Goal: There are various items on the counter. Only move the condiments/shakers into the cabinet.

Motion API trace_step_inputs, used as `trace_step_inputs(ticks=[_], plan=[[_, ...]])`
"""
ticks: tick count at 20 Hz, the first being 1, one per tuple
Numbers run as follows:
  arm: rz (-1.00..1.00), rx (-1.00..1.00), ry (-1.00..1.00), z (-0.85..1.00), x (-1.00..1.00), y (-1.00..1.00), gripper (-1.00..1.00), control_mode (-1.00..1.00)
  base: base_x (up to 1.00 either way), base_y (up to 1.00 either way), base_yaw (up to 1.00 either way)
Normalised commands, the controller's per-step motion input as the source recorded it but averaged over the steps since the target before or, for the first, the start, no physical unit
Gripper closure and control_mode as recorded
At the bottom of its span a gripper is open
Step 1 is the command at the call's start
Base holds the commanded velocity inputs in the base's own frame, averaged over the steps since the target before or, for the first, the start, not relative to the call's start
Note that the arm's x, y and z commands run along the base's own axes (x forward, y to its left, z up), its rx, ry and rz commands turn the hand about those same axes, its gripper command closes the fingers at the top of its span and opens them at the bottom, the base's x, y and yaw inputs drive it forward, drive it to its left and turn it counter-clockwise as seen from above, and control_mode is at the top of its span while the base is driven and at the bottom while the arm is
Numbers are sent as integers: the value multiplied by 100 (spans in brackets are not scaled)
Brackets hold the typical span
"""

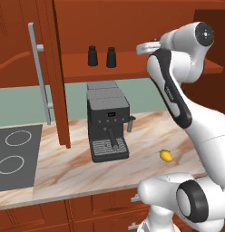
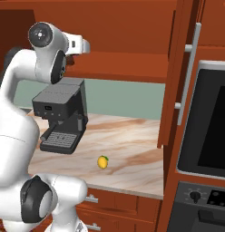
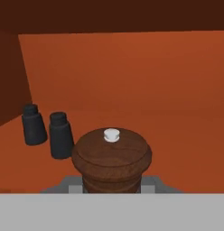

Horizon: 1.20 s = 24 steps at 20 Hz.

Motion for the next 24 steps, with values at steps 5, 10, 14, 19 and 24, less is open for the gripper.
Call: trace_step_inputs(ticks=[5,10,14,19,24], plan=[[15,8,-6,-32,49,0,100,-100,0,0,0],[7,0,-10,-24,28,0,100,-100,0,0,0],[5,0,-9,-24,23,0,100,-100,0,0,0],[5,0,-4,-7,29,0,100,-100,0,0,0],[4,0,-2,0,27,0,100,-100,0,0,0]])
